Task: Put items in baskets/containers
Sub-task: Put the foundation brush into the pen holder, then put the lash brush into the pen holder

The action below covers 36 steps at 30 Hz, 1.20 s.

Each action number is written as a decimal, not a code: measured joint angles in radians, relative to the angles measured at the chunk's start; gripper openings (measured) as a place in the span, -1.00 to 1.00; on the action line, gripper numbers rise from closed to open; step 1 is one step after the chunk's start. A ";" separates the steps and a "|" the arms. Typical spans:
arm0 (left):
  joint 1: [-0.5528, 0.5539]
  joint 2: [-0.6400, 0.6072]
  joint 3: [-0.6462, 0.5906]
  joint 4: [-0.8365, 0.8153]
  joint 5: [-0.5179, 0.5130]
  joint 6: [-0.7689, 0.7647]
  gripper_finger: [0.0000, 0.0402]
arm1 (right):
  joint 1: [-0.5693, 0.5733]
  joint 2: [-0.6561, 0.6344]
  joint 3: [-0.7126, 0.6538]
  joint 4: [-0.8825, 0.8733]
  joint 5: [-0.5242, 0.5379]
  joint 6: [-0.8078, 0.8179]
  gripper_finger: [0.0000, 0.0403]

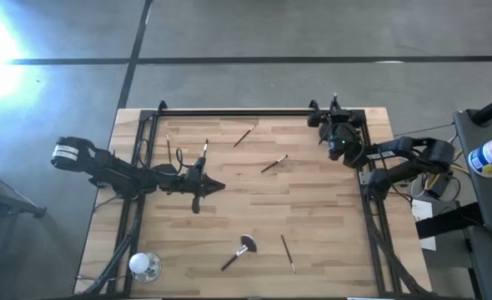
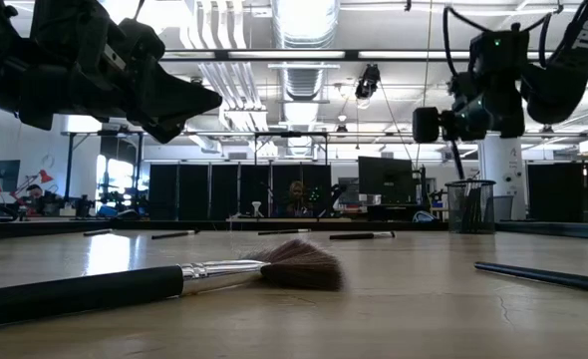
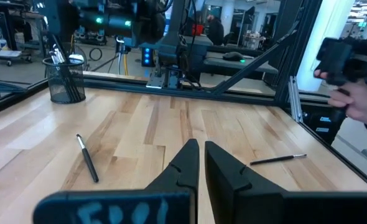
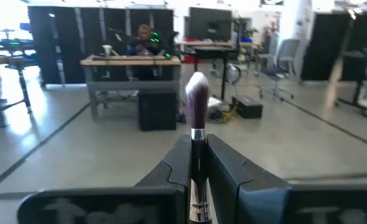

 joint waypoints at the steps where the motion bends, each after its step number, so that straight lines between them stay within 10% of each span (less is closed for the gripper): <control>1: 0.000 0.000 0.000 0.000 0.000 0.000 -0.91 | -0.009 0.008 -0.012 0.002 0.000 0.023 -0.86; 27: 0.000 0.000 0.000 0.000 -0.003 0.000 -0.91 | -0.077 0.193 -0.038 0.026 -0.052 0.191 -0.56; 36: 0.000 0.000 0.000 -0.017 -0.004 0.005 -0.91 | -0.033 0.147 -0.046 0.018 -0.052 0.155 -0.78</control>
